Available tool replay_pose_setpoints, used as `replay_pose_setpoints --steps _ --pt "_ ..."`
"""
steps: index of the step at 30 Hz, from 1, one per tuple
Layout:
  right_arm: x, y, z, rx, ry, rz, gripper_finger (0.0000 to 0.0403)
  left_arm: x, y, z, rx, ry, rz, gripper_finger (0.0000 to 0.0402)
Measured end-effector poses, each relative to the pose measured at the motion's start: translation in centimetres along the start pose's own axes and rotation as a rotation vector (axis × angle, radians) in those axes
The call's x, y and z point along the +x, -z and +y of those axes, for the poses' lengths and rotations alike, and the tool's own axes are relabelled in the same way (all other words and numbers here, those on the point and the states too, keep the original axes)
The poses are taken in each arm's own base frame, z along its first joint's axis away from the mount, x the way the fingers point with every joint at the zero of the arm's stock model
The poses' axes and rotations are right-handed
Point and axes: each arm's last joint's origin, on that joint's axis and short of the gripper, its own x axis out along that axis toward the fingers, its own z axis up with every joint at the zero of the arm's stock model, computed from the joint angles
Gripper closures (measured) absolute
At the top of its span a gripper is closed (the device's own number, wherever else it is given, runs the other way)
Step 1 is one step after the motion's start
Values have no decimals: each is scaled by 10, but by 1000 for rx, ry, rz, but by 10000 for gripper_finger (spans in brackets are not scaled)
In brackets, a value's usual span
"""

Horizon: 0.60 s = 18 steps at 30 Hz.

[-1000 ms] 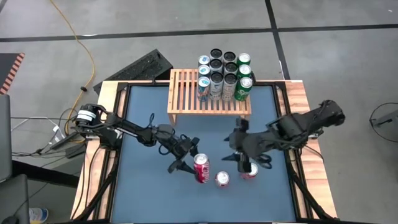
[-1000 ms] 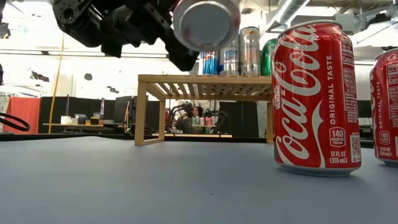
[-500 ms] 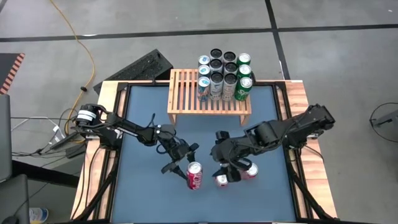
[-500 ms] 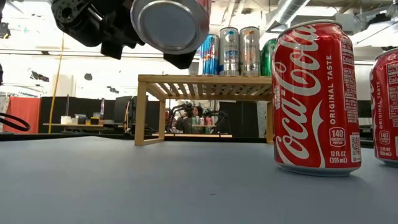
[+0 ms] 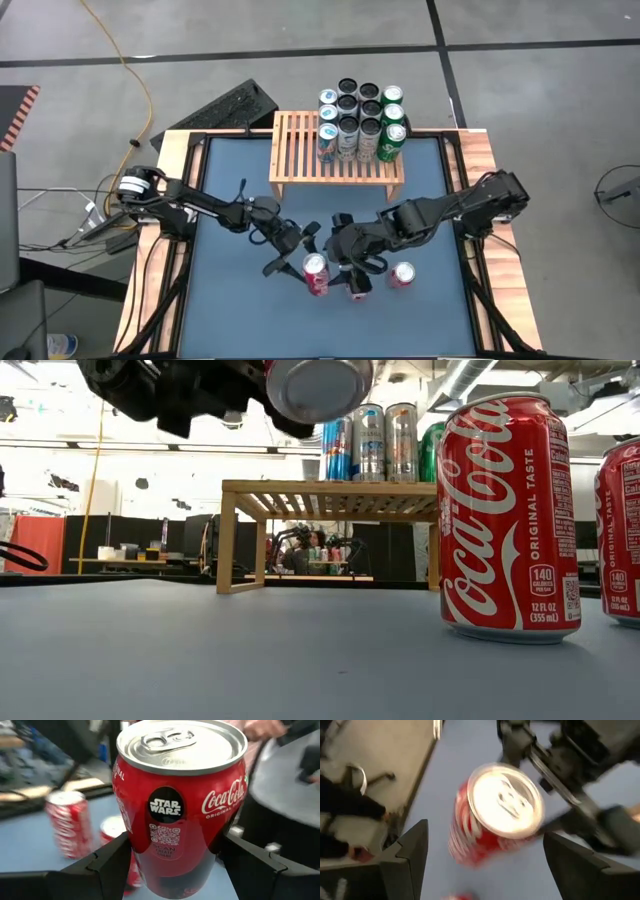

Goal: Place canned beverage on shelf
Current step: Put the left red soda can on the shelf

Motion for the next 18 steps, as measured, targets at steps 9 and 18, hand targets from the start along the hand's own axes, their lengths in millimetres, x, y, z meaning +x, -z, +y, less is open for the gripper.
replay_pose_setpoints --steps 9,18 --pt "6 -2 -1 82 76 -29 85 -21 -33 -11 164 -196 36 140" --pt "3 -13 -3 71 133 -145 85 -43 -65 -20 165 -197 -63 140"
